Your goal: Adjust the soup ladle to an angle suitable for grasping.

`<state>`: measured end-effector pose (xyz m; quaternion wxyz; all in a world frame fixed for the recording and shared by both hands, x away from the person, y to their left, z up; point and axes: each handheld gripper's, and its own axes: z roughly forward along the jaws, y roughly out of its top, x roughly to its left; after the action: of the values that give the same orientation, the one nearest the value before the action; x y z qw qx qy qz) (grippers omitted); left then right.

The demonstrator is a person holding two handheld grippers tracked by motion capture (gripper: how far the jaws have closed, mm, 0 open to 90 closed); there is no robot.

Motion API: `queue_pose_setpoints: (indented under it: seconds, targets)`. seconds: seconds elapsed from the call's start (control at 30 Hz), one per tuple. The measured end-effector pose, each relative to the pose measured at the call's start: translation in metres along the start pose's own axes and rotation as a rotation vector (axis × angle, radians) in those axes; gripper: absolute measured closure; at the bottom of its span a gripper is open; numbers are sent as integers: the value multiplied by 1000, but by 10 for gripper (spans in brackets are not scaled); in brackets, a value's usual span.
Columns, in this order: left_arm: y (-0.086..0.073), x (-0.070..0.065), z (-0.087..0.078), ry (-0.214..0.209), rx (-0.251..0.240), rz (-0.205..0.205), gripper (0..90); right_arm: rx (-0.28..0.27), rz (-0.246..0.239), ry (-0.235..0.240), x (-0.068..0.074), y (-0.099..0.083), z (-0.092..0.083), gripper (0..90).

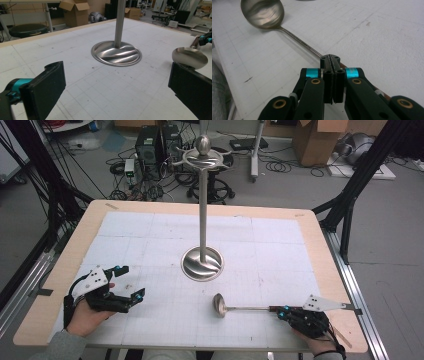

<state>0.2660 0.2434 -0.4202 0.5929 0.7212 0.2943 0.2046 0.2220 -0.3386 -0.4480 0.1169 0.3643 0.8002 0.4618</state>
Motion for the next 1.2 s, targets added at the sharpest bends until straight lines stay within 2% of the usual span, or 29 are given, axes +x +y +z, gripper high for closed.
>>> queue_pose_setpoints:
  seconds: [0.13, 0.4, 0.57, 0.87, 1.1, 1.2]
  targets:
    - [0, 0, 0, -1, 1, -1, 18, 6, -11, -2, -1, 0, 1, 900]
    - [-1, 0, 1, 2, 12, -2, 18, 39, 15, -18, -1, 1, 4, 900]
    - [-1, 0, 1, 2, 12, -2, 18, 53, 6, -24, -1, 1, 6, 900]
    - [-1, 0, 1, 3, 17, -1, 18, 90, 26, -52, -2, 3, 10, 900]
    - [-1, 0, 1, 2, 20, 2, 18, 82, 9, -74, -6, 7, 13, 900]
    - [-1, -1, 1, 3, 23, 8, 18, 87, 19, -73, -8, 9, 17, 900]
